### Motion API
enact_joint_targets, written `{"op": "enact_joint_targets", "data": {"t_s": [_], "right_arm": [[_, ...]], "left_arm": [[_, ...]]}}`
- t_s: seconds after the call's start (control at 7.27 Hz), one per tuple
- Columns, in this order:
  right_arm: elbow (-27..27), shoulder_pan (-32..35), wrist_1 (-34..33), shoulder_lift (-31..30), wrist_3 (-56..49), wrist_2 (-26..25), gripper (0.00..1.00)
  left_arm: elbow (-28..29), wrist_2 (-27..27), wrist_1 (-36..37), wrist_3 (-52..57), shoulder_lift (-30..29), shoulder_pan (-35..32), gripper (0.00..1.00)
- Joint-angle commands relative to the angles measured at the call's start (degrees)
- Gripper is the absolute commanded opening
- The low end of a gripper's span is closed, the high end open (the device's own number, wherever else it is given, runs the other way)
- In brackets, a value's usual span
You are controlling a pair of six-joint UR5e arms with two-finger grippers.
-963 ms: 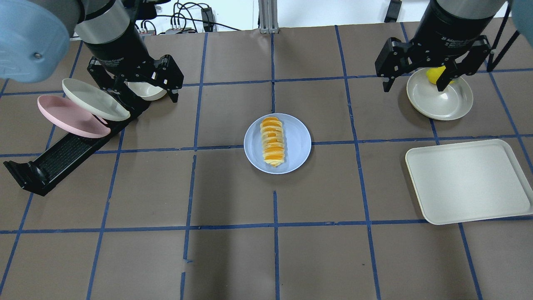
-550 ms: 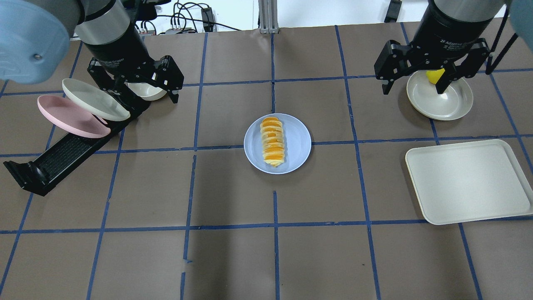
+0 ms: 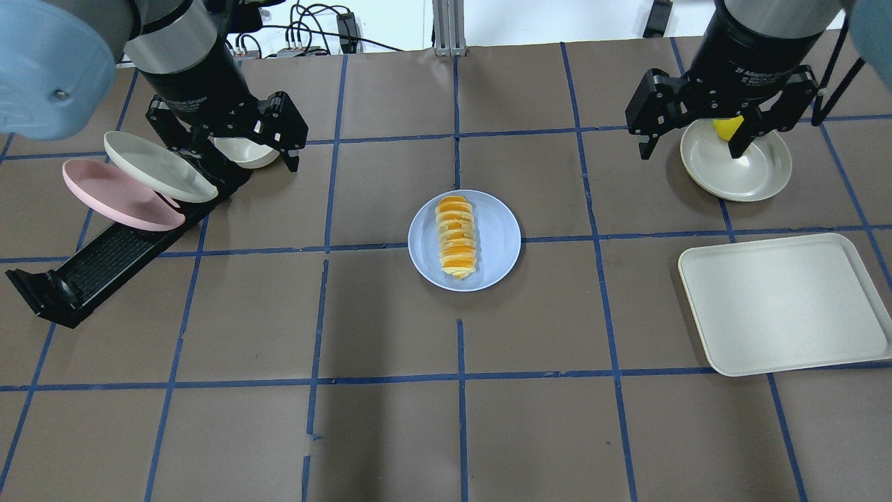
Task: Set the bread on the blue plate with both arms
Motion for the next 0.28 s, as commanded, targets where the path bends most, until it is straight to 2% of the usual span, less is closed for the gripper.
{"op": "enact_joint_targets", "data": {"t_s": [0.0, 0.14], "right_arm": [[0.09, 0.0, 0.09, -0.05, 0.09, -0.09, 0.99], [0.0, 0.0, 0.09, -0.05, 0.09, -0.09, 0.99]], "left_arm": [[-0.03, -0.02, 0.0, -0.03, -0.01, -0.01, 1.0], [-0.11, -0.02, 0.0, -0.03, -0.01, -0.01, 1.0]]}}
